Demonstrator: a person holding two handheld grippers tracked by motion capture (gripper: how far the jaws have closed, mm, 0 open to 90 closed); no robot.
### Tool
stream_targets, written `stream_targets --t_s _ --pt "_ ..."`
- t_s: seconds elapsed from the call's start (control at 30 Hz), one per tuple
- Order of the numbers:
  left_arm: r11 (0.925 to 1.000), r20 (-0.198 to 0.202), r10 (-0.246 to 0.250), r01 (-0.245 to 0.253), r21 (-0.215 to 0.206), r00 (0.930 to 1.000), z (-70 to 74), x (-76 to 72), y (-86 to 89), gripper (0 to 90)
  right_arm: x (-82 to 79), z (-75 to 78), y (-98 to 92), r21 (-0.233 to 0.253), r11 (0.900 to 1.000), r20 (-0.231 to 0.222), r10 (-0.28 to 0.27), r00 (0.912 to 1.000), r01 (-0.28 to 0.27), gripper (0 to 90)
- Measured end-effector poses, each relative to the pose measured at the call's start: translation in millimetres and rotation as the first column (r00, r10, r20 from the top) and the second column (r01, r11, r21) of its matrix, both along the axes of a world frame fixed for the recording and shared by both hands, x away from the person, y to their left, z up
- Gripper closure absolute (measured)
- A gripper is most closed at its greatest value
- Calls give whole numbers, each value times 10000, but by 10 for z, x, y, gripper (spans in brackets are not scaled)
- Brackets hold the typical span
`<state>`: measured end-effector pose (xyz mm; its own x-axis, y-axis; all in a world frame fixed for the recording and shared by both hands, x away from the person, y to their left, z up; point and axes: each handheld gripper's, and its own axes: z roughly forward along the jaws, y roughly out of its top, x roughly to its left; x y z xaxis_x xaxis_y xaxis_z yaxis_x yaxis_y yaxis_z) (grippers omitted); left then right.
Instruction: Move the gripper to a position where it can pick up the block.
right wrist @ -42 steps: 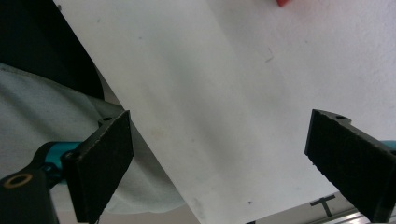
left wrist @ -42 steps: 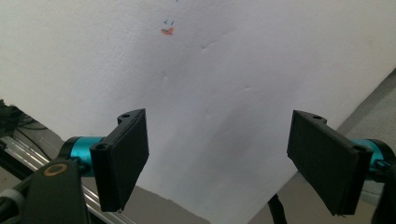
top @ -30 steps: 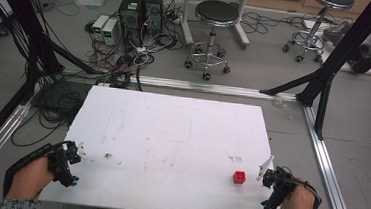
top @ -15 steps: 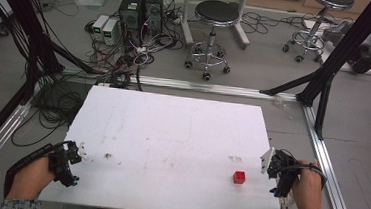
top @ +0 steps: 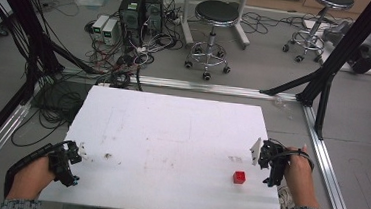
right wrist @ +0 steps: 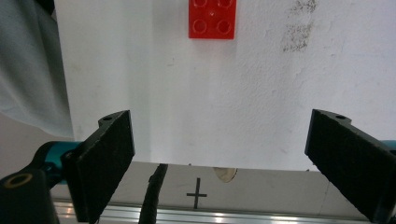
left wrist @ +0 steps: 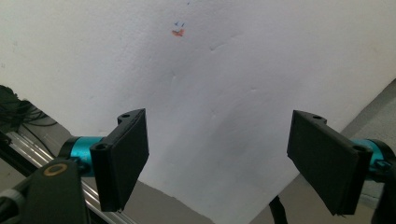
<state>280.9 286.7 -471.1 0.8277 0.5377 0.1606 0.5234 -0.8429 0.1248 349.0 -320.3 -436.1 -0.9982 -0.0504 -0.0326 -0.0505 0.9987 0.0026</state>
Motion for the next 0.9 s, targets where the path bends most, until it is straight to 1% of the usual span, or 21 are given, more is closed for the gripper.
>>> stream_targets --t_s 0.03,0.07,0.17,0.2,0.23,0.27,0.4,0.5,0.57,0.63,0.7,0.73,0.77,0.8,0.9 --pt "10000 0 0 0 0 10000 0 0 0 210 11 -9 20 -18 10000 1 -31 10000 31 75" --pt "10000 -11 9 -9 8 10000 4 0 -1 210 26 -23 41 -12 10000 -104 24 9999 -24 75" --pt "10000 29 9 -9 -6 10000 4 -3 -2 210 41 -43 82 43 10000 -124 14 9999 -13 75" --pt "10000 34 -21 21 9 10000 11 -3 -2 210 46 -68 125 130 9999 -216 11 9998 -8 75" --pt "10000 34 -21 21 9 10000 11 -3 -2 210 55 -83 140 163 9998 -192 116 9997 -113 75" --pt "10000 126 6 -6 1 9999 17 -7 -3 210 57 -104 167 123 9999 -227 116 9997 -114 75" --pt "10000 142 -5 5 -12 9999 36 -8 -1 210 75 -184 238 137 9996 -328 239 9992 -235 75" --pt "10000 133 -9 9 -20 9999 35 -8 0 210 82 -228 266 169 9996 -392 230 9990 -223 75" --pt "10000 125 1 0 -58 9999 28 -8 0 210 96 -297 304 81 9994 -500 339 9982 -335 75" --pt "10000 109 -5 6 -48 9999 29 -7 -1 210 97 -341 330 -6 9995 -534 307 9981 -308 75" --pt "10000 135 8 -7 -52 9999 23 -8 3 210 101 -385 354 80 9994 -570 337 9978 -333 75" --pt "10000 143 14 -14 -47 9999 23 -8 5 210 100 -409 372 111 9994 -660 330 9973 -323 75" --pt "10000 143 14 -14 -47 9999 23 -8 5 210 100 -409 372 111 9994 -660 330 9973 -323 75" --pt "10000 164 18 -18 -31 9999 25 -8 5 210 102 -453 399 106 9992 -649 379 9972 -373 75" --pt "10000 150 16 -15 -40 9999 25 -8 2 210 103 -495 426 75 9991 -724 415 9965 -411 75"
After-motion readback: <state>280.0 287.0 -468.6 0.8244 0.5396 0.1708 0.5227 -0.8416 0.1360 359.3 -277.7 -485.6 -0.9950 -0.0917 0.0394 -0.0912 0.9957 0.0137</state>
